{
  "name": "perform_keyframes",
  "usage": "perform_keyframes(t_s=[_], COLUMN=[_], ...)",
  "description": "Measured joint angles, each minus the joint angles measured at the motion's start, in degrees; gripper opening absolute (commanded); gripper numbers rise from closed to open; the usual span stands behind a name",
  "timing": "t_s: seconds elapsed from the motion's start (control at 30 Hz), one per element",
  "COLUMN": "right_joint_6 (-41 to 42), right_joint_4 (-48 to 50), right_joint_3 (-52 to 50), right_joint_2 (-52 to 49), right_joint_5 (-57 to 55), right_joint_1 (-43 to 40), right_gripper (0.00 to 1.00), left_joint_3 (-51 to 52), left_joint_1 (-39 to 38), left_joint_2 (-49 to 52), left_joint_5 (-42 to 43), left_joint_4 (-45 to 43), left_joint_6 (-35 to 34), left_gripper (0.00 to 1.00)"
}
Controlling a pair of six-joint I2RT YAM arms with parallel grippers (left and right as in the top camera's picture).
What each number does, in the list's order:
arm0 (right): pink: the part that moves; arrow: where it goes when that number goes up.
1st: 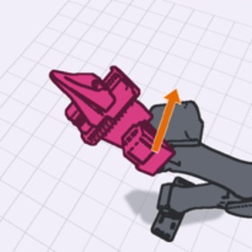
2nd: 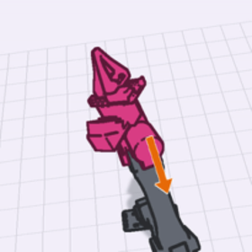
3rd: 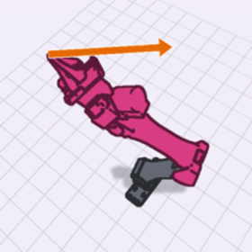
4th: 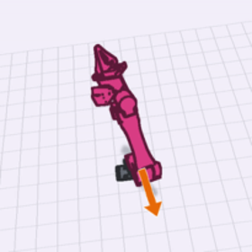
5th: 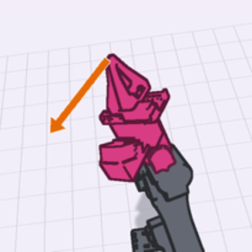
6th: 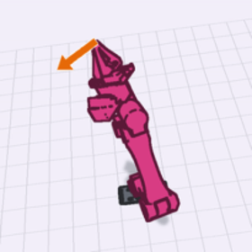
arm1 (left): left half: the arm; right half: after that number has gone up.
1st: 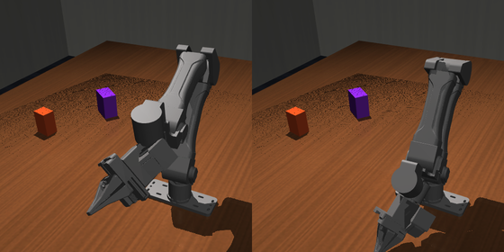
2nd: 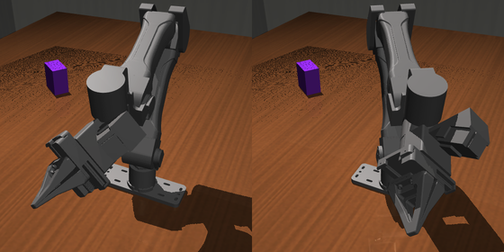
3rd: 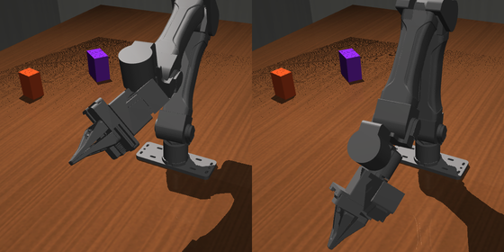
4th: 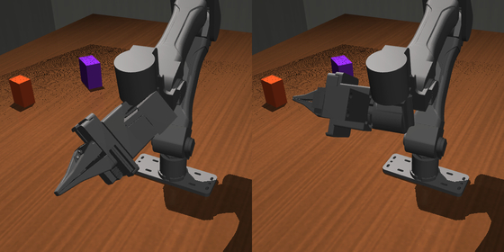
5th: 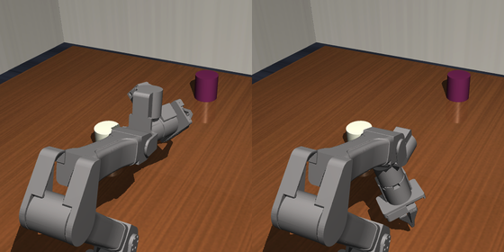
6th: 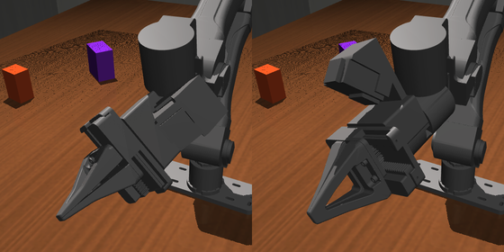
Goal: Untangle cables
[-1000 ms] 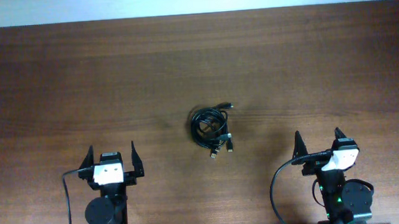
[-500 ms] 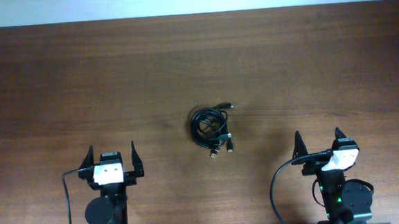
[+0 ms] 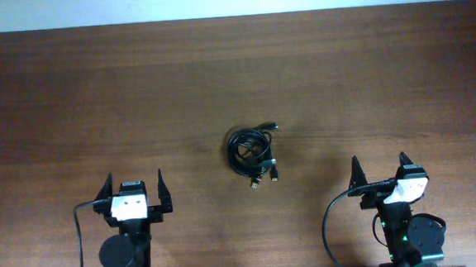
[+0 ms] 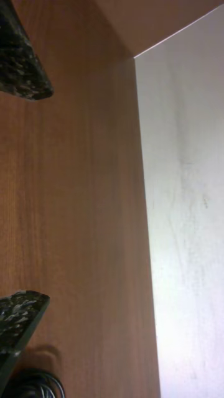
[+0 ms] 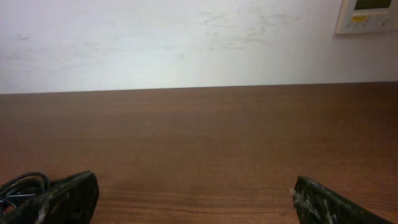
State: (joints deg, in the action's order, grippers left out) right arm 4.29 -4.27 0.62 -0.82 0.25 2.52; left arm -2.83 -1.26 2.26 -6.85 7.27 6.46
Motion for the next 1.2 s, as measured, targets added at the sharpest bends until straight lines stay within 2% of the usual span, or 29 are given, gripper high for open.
perform_keyframes(t_s=[0.23, 0.37, 0.6, 0.97, 1.2], right_joint_6=[-0.02, -0.02, 0.04, -0.02, 0.13], right_joint_4=[0.0, 0.0, 0.0, 0.0, 0.0], right_joint_3=[0.0, 0.0, 0.0, 0.0, 0.0], right_joint_2=[-0.04, -0.04, -0.04, -0.04, -0.13], right_joint_5=[0.0, 0.0, 0.0, 0.0, 0.02], right_joint_1=[0.0, 0.0, 0.0, 0.0, 0.02], right_gripper=[0.99, 0.99, 0.99, 0.99, 0.99], left_joint_3=[-3.23, -9.29, -15.65, -22.62, -32.44], left_joint_1=[0.0, 0.0, 0.0, 0.0, 0.0], left_joint_2=[0.0, 0.0, 0.04, 0.31, 10.84], left_joint_5=[0.85, 0.9, 2.23, 3.67, 3.67], left_joint_4=[3.5, 8.85, 13.09, 14.93, 20.39], left_joint_6=[-0.26, -0.44, -2.58, -2.82, -2.82], left_gripper=[0.99, 0.99, 0.98, 0.99, 0.99])
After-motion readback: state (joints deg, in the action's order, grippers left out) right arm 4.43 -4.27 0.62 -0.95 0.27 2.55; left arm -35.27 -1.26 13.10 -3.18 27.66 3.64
